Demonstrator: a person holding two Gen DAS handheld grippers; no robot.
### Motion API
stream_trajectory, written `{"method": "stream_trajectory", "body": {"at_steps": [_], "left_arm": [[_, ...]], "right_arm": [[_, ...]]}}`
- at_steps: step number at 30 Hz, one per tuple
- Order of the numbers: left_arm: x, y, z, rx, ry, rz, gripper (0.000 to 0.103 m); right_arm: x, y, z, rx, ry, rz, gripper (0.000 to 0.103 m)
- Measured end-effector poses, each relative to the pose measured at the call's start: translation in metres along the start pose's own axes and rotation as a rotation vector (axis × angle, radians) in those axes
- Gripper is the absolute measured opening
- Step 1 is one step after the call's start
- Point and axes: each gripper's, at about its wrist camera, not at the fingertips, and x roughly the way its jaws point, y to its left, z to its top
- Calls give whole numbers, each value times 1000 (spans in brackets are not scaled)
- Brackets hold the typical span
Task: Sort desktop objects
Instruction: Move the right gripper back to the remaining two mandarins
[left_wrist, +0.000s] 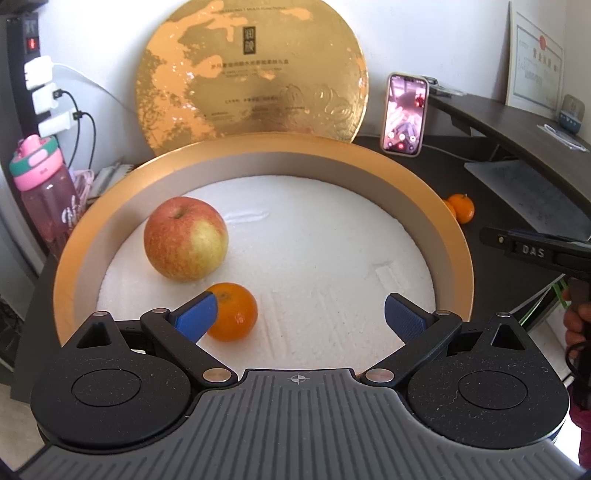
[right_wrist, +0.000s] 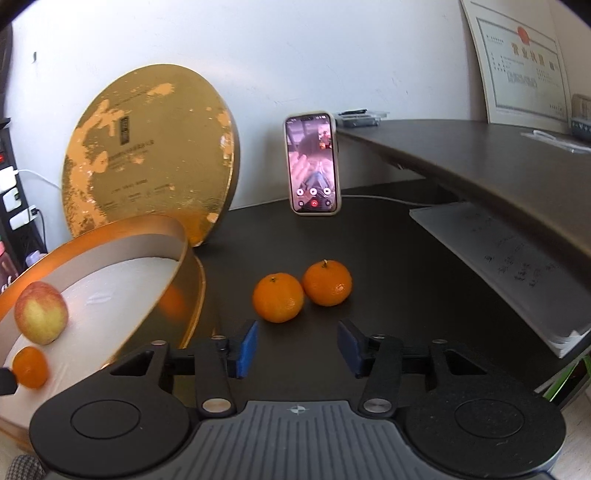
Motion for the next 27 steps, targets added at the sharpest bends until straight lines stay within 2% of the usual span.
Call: {"method": "stream_trajectory", "body": {"at_steps": [7, 16, 27], "left_arm": [[5, 2, 1, 2, 3, -6, 100], [9, 4, 1, -5, 7, -7, 100], [10, 5, 0, -11, 6, -3, 100]], "right_arm": [[27, -7, 8, 24, -11, -22, 48], [41, -2, 3, 20, 13, 35, 48], [62, 11, 8, 21, 29, 34, 49]]}}
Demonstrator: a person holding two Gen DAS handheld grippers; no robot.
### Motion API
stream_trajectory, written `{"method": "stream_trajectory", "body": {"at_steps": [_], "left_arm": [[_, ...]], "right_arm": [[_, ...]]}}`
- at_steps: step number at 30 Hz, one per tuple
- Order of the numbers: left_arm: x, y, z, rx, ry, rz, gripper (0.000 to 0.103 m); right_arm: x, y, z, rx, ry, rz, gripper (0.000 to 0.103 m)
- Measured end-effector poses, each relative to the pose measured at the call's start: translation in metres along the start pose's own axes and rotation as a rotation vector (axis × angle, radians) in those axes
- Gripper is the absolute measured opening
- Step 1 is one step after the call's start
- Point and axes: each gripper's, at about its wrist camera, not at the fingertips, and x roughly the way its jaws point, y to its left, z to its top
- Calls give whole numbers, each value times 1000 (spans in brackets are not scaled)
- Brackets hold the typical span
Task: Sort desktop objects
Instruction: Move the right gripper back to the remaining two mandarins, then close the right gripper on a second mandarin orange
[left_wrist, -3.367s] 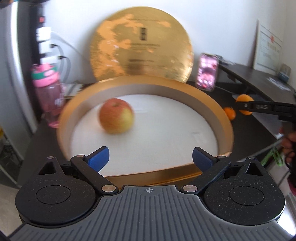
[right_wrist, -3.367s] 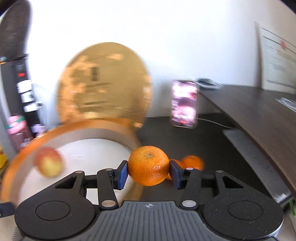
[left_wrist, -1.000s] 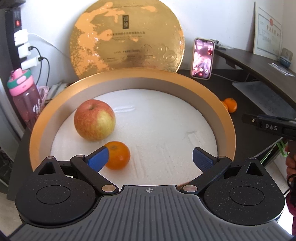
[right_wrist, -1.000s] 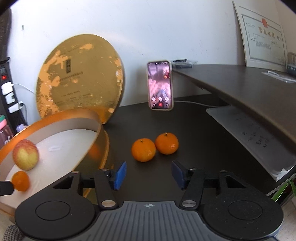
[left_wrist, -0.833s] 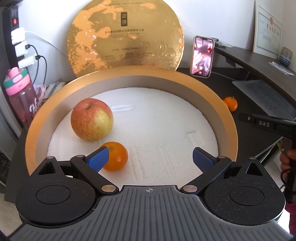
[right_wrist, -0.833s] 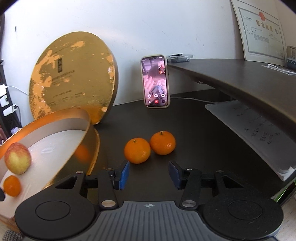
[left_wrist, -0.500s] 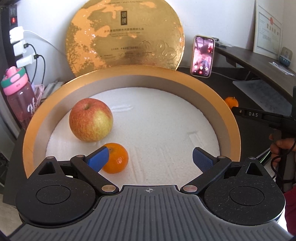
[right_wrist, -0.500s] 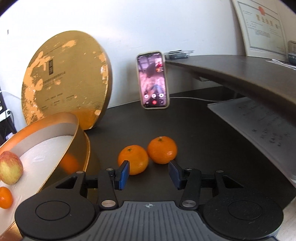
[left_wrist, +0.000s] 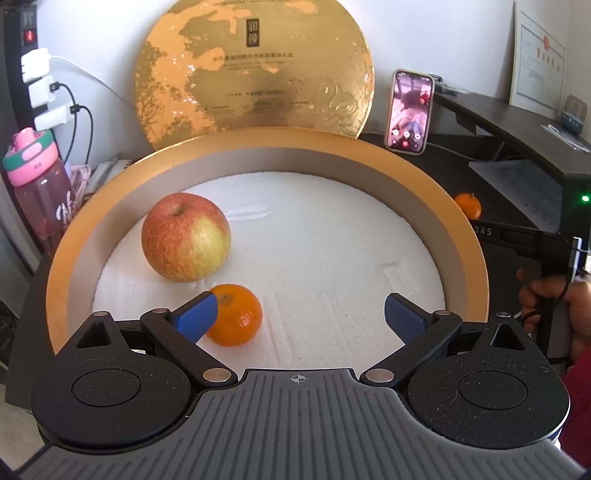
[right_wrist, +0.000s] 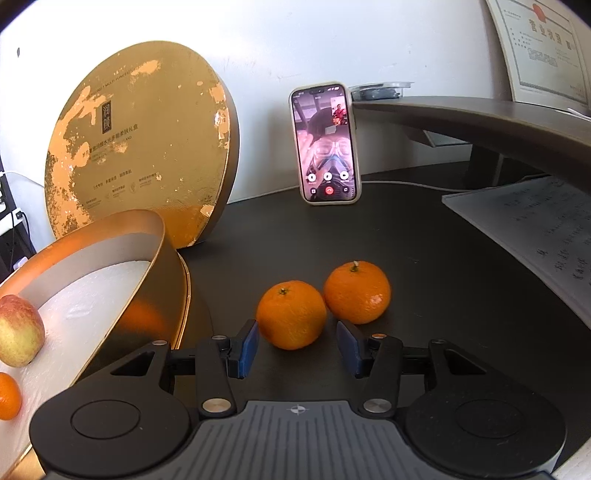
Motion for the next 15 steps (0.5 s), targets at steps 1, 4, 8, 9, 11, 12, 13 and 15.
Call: {"method": "stream_trajectory", "body": {"at_steps": [1, 4, 8, 9, 11, 12, 13, 15], "left_arm": [[0, 0, 0, 0, 0, 0, 100], [0, 0, -1, 0, 0, 0, 100], [1, 2, -2, -7, 2, -1, 100], [1, 3, -2, -8, 2, -1, 100], [0, 4, -3, -10, 2, -2, 100], [0, 4, -3, -11, 2, -3, 100], [-1, 5, -3, -12, 2, -3, 100], [-3, 7, -4, -16, -2, -3, 100]], "right_arm": [[2, 2, 1, -2, 4, 0, 49], [8, 6, 3, -7, 8, -19, 51], [14, 8, 7, 12, 26, -38, 50], [16, 8, 8, 17, 32, -41, 50], [19, 7, 9, 28, 43, -41, 49], [20, 7, 9, 31, 47, -40, 48], [20, 7, 9, 31, 50, -42, 47], [16, 9, 8, 18, 56, -45, 47]]}}
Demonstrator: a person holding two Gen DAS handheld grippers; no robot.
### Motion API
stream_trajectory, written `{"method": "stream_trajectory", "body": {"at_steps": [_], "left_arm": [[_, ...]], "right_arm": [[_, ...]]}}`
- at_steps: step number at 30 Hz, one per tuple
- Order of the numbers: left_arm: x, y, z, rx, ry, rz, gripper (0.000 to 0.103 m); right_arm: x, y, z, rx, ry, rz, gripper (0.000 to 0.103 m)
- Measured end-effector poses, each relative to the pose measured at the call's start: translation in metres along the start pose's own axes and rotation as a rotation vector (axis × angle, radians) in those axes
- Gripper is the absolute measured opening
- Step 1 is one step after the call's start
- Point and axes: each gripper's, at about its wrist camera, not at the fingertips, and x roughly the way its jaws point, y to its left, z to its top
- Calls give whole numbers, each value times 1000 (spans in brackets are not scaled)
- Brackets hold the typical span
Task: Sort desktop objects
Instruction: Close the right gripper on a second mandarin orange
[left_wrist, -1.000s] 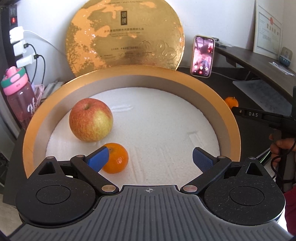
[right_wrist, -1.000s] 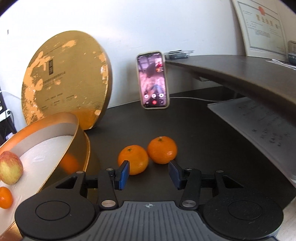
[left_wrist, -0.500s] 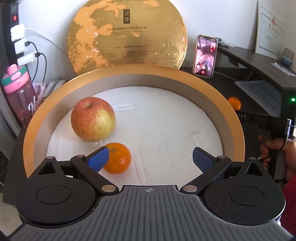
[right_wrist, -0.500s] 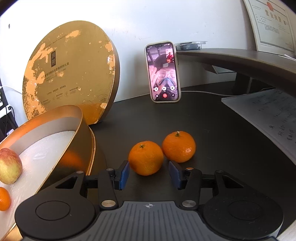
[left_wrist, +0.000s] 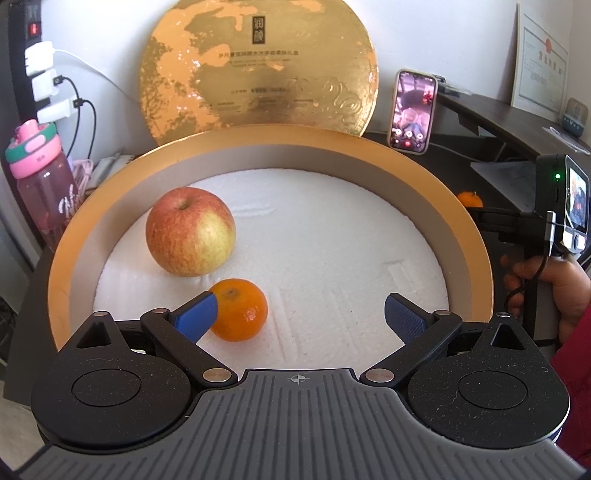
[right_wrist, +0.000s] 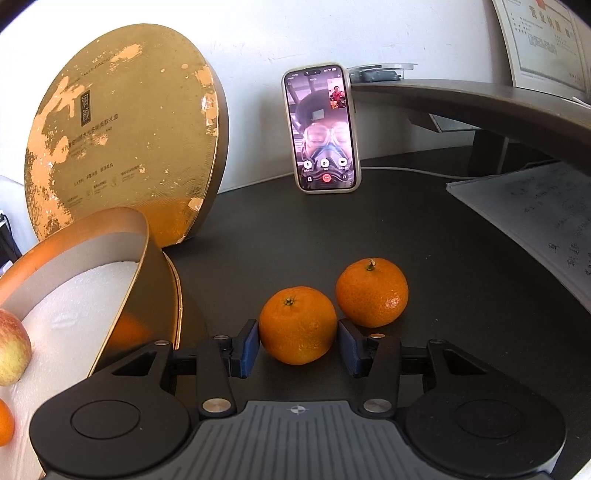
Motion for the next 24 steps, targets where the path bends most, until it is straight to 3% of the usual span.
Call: {"method": "stream_trajectory", "body": {"at_steps": [11, 18, 22, 24], "left_arm": [[-13, 10, -5, -29, -14, -5, 100], [-20, 35, -9, -128, -5, 38, 100], [-28, 47, -11, -161, -17, 71, 100], [-31, 52, -13, -176, -20, 84, 100]], "right_arm": [[-48, -15, -22, -65, 60, 2, 47], [-61, -25, -31, -78, 31, 16, 48], [-66, -20, -32, -106, -3, 16, 63], [-67, -15, -32, -136, -24, 3, 63]]}}
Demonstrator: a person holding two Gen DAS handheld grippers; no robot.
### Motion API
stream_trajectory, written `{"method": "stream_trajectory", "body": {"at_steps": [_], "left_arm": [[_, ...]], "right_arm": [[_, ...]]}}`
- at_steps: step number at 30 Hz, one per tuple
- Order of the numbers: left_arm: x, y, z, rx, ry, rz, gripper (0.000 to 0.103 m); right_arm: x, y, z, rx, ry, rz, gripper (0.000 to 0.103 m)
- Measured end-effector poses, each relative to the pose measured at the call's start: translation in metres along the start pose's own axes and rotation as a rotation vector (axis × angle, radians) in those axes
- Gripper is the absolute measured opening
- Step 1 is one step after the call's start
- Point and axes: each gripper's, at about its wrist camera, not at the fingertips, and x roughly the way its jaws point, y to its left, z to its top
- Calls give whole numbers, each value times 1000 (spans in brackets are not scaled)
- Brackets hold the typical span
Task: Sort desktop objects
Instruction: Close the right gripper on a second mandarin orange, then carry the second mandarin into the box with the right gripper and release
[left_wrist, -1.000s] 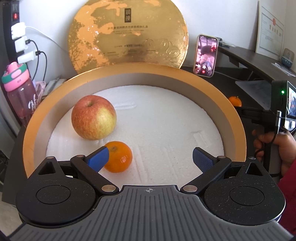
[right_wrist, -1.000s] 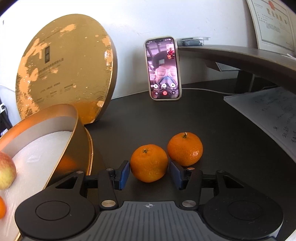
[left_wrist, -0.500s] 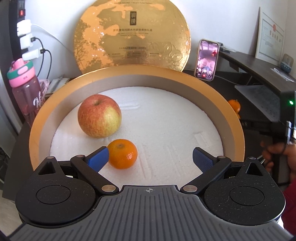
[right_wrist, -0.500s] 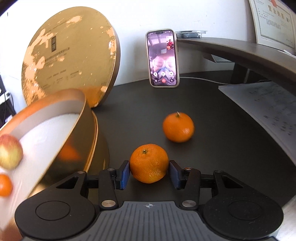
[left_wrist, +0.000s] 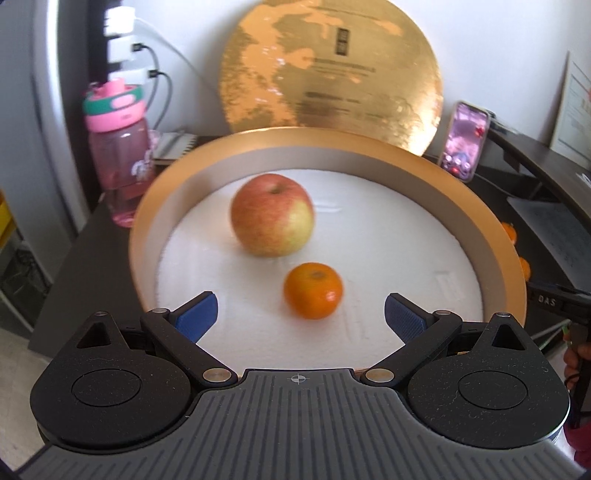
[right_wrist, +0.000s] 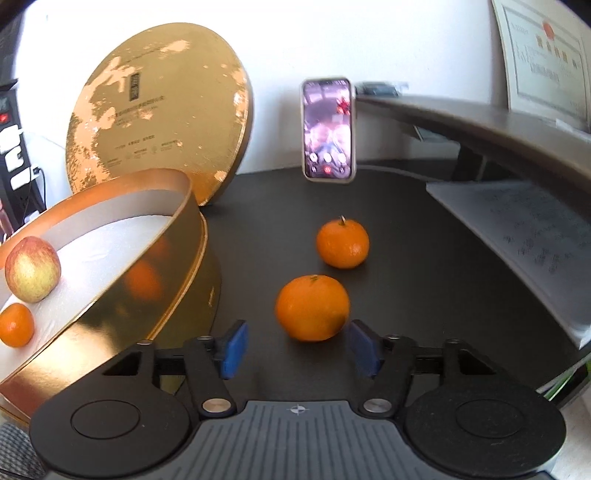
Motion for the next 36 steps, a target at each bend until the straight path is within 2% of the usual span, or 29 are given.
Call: {"method": "stream_trajectory", "body": {"at_steps": [4, 7, 11, 19, 23, 29, 32, 36], "left_arm": [[-3, 8, -2, -24, -1, 14, 100], [-7, 9, -3, -25, -9, 14, 100], [-13, 10, -4, -23, -19, 13, 100], [-20, 10, -4, -10, -46, -13, 100], [-22, 12, -3, -12, -56, -22, 100], [-23, 20, 0, -34, -68, -23, 100], [-23, 26, 2, -48, -75, -19, 100], [-22, 35, 5, -71, -80, -11, 100]], "right_arm": [[2, 5, 4, -29, -14, -33, 62], [7, 2, 9, -1, -6, -43, 60], [15, -1, 11, 35, 36, -58, 46], [9, 2, 9, 23, 43, -81, 45], [-3, 6, 17, 16, 7, -84, 45], [-24, 27, 40, -11, -69, -28, 45], [-34, 46, 52, -40, -97, 33, 45], [-35, 80, 64, -94, -87, 141, 45]]}}
